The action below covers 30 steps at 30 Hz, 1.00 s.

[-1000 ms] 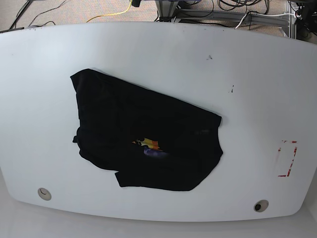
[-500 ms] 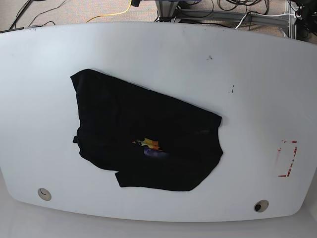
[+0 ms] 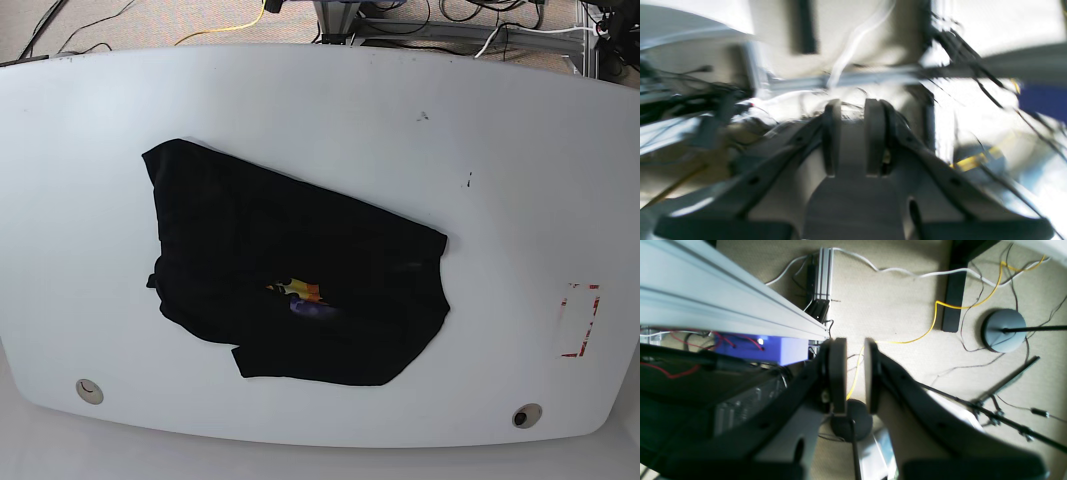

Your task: Layout the t-shirt on the table in an organized manner, then fold the t-shirt properly

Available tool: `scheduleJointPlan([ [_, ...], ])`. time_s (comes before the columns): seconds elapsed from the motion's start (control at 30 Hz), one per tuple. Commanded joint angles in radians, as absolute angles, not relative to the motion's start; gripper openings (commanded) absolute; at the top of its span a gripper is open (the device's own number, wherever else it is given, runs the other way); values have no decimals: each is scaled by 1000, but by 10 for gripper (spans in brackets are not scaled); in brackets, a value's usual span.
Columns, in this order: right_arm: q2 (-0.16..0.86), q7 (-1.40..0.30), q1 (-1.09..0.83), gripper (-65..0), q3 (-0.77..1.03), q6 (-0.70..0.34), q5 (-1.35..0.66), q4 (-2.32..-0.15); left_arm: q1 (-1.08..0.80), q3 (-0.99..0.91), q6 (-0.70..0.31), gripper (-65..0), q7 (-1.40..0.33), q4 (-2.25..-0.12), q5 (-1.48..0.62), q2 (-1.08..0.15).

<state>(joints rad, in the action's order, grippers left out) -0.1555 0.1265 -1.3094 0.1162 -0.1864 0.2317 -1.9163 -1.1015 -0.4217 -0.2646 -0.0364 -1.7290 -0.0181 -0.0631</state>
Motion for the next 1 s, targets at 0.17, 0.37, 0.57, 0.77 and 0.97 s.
scheduleJointPlan([
  [0.17,-157,147,-1305,-571,117,-189,234,-2015,-1122,-487,-269,-539,-24,-1853,-107,-68],
  [0.37,-154,147,-1230,-571,120,-194,234,-2018,-1067,-512,-269,-539,-25,-1920,-139,-67],
  [0.57,-122,147,-1138,-571,122,-194,234,-2018,-1001,-490,-269,-539,-25,-1936,-140,-65],
  [0.77,-93,147,-1033,-571,122,-194,234,-2017,-905,-472,-269,-538,-25,-1936,-139,-65],
  [0.97,-87,147,-941,-563,119,-194,237,-2017,-835,-470,-269,-535,-25,-1936,-139,-56],
])
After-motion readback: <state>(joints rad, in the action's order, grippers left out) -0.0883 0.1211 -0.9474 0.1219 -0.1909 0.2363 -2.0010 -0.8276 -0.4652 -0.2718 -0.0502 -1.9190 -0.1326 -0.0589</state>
